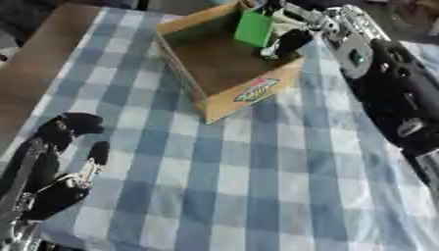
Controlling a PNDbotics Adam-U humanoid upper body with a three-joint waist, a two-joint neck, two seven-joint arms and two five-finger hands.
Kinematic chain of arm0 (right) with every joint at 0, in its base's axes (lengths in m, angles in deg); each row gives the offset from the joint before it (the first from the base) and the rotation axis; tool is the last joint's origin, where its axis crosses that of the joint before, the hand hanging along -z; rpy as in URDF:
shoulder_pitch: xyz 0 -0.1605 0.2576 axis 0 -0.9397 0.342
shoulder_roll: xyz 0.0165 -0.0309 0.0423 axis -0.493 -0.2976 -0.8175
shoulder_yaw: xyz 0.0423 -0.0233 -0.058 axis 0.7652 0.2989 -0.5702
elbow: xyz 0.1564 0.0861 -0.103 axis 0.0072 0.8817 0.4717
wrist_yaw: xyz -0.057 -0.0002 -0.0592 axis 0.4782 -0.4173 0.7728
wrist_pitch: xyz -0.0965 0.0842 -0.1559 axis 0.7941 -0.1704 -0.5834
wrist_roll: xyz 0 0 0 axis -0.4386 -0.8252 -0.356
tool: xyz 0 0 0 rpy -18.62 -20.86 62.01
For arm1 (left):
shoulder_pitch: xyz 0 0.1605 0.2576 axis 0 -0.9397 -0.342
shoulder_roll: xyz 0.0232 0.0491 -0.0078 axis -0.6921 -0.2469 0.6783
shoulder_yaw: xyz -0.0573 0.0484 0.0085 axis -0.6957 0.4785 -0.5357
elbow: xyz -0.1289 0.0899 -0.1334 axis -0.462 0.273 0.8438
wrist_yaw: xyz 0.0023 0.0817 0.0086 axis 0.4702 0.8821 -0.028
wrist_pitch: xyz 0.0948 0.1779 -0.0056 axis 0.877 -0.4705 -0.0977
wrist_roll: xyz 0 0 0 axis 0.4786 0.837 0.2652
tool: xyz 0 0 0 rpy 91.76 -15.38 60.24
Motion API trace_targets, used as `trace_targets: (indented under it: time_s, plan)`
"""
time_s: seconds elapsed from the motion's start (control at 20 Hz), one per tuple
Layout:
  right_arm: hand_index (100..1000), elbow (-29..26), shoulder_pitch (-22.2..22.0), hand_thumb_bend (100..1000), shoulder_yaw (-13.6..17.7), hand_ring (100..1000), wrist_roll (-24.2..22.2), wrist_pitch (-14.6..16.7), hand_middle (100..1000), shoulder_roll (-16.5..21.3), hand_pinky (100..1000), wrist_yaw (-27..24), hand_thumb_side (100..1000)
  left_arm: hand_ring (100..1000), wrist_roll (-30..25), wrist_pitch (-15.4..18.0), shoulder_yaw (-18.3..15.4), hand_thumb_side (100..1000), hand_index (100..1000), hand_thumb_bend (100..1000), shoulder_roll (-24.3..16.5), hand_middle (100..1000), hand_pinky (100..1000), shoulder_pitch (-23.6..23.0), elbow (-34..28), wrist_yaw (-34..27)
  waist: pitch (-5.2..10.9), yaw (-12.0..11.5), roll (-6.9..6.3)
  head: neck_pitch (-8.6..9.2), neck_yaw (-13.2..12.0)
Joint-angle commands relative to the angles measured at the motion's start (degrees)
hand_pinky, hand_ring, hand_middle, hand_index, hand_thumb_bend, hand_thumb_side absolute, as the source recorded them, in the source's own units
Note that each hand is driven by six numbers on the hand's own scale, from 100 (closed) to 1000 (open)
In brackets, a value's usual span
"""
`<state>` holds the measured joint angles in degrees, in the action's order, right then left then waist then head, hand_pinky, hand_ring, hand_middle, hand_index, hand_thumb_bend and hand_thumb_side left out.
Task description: Pick up objects on the table and place them in the box.
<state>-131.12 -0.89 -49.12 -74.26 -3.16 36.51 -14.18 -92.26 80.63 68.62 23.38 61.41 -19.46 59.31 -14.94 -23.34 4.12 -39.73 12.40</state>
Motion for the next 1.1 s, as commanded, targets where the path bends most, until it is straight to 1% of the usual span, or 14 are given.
trace_targets:
  time_s: [0.05, 0.3, 0.35, 0.4, 0.5, 0.55, 0.6, 0.7, 0.8, 0.9, 1.1]
  plan:
    - [563, 1.3, 1.7, 465, 1.0, 887, 2.9, -0.5, 874, 0.5, 962, 1.6, 419, 709, -0.4, 0.1, 0.3, 390, 721, 280, 0.2, 688, 852, 0.7, -0.3, -0.1, 0.81, -0.2, -0.44, 0.44, 0.5]
    - [650, 2.6, 1.4, 478, 0.9, 889, 5.1, -0.4, 877, -0.7, 980, 3.9, 447, 710, -0.4, 0.1, 0.3, 396, 722, 276, 0.3, 689, 853, 0.9, -0.1, -0.1, 0.58, -0.1, -0.26, 0.40, 0.4]
    - [654, 2.8, 1.3, 479, 0.9, 889, 5.2, -0.3, 877, -1.0, 980, 4.4, 447, 710, -0.4, 0.1, 0.3, 396, 722, 276, 0.4, 689, 853, 0.8, 0.0, -0.1, 0.56, -0.1, -0.22, 0.38, 0.4]
    - [705, 3.0, 1.3, 490, 0.7, 891, 5.3, -0.1, 878, -1.2, 985, 4.9, 461, 710, -0.4, 0.1, 0.3, 397, 722, 276, 0.4, 689, 853, 0.8, 0.0, 0.0, 0.53, -0.1, -0.19, 0.36, 0.4]
    - [758, 3.1, 1.0, 501, 0.4, 897, 5.3, 0.5, 884, -1.6, 993, 5.9, 485, 710, -0.4, 0.1, 0.2, 398, 722, 275, 0.4, 690, 854, 0.8, 0.1, 0.1, 0.45, 0.0, -0.15, 0.37, 0.4]
    - [800, 3.1, 0.9, 509, 0.3, 899, 5.2, 0.7, 887, -1.8, 996, 6.4, 500, 710, -0.3, 0.1, 0.2, 398, 722, 274, 0.3, 690, 854, 0.7, 0.1, 0.1, 0.42, 0.1, -0.15, 0.34, 0.4]
    - [898, 3.0, 0.9, 529, 0.2, 905, 5.2, 0.9, 896, -1.9, 1000, 6.7, 521, 710, -0.3, 0.1, 0.1, 398, 722, 274, 0.3, 690, 854, 0.7, 0.1, 0.1, 0.40, 0.2, -0.13, 0.31, 0.4]
    - [971, 2.5, 0.9, 538, 0.1, 913, 5.2, 1.2, 910, -1.9, 1000, 7.0, 531, 710, -0.2, 0.1, 0.0, 397, 722, 273, 0.3, 690, 854, 0.8, 0.1, 0.2, 0.36, 0.5, -0.09, 0.28, 0.3]
    - [995, 1.6, 0.9, 541, 0.0, 915, 5.2, 1.3, 920, -1.8, 1000, 6.7, 548, 711, 0.0, 0.1, -0.1, 397, 722, 272, 0.3, 690, 854, 0.7, 0.0, 0.3, 0.34, 0.8, -0.07, 0.29, 0.1]
    - [1000, 0.6, 1.0, 550, -0.2, 920, 5.1, 1.3, 932, -1.6, 1000, 6.1, 565, 711, 0.1, 0.1, -0.2, 397, 723, 271, 0.2, 690, 855, 0.6, 0.1, 0.4, 0.40, 1.1, -0.05, 0.16, 0.1]
    - [1000, -1.6, 1.1, 575, -0.7, 921, 4.4, 1.2, 934, -1.2, 998, 4.9, 551, 711, 0.2, 0.1, -0.4, 397, 723, 268, 0.2, 691, 855, 0.5, 0.1, 0.5, 0.50, 1.7, -0.19, 0.11, -0.1]
